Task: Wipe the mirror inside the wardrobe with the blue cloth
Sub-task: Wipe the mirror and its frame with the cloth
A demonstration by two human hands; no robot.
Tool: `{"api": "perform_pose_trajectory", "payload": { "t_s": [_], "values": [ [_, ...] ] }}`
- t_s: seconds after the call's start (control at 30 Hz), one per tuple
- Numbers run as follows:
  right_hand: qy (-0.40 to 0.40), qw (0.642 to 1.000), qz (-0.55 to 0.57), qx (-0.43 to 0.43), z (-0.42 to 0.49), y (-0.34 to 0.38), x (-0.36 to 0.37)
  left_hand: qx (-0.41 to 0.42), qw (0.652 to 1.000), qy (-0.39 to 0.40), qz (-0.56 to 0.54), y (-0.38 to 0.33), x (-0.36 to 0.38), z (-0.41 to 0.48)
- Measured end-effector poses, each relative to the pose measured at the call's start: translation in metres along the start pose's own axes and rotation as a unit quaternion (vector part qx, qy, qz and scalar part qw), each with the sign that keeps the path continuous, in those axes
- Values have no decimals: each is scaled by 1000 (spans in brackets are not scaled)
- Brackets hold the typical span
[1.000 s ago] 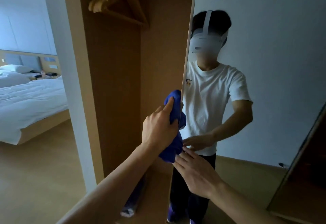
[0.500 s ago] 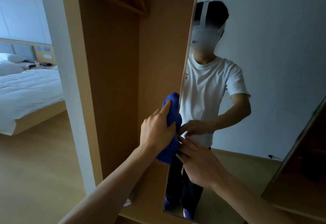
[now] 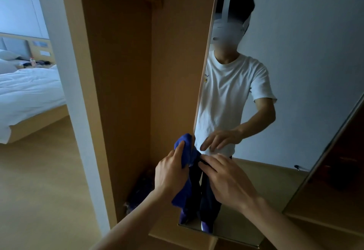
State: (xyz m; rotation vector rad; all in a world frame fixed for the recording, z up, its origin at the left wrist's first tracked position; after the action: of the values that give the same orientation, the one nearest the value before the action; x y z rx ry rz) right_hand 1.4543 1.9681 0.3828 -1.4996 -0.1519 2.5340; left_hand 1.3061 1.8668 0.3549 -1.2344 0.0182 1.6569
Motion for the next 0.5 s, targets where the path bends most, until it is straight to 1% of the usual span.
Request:
{"api": "perform_pose_trajectory", "payload": {
  "t_s": [0.13,0.2,0.27,0.43,0.5],
  "values": [
    [17,995,48,81,-17,3,17,2,993,-101,-67,-19,-29,12],
    [14,991,59,118,-26,5,25,0,990,-119,-80,-24,-31,6],
    [18,987,76,140,-36,7,31,-12,992,-95,-82,-22,-18,-8],
    [14,978,116,171,-55,10,36,-76,997,11,-25,7,20,-44],
    [17,970,135,199,-65,9,39,-86,996,23,-23,9,24,-50]
  ]
}}
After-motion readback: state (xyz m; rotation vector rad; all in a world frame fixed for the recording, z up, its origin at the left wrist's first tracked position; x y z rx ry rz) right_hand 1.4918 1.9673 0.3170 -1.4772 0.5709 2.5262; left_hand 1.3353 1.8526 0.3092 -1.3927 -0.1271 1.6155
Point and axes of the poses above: each hand's wrist, its own z-axis towards the middle knuckle, its own x-axis out of the palm, y = z × x, the point moved 4 cm from there along z, towards the middle knuckle, and after that the axes turned 6 degrees about -y, right-handed, at the moved point
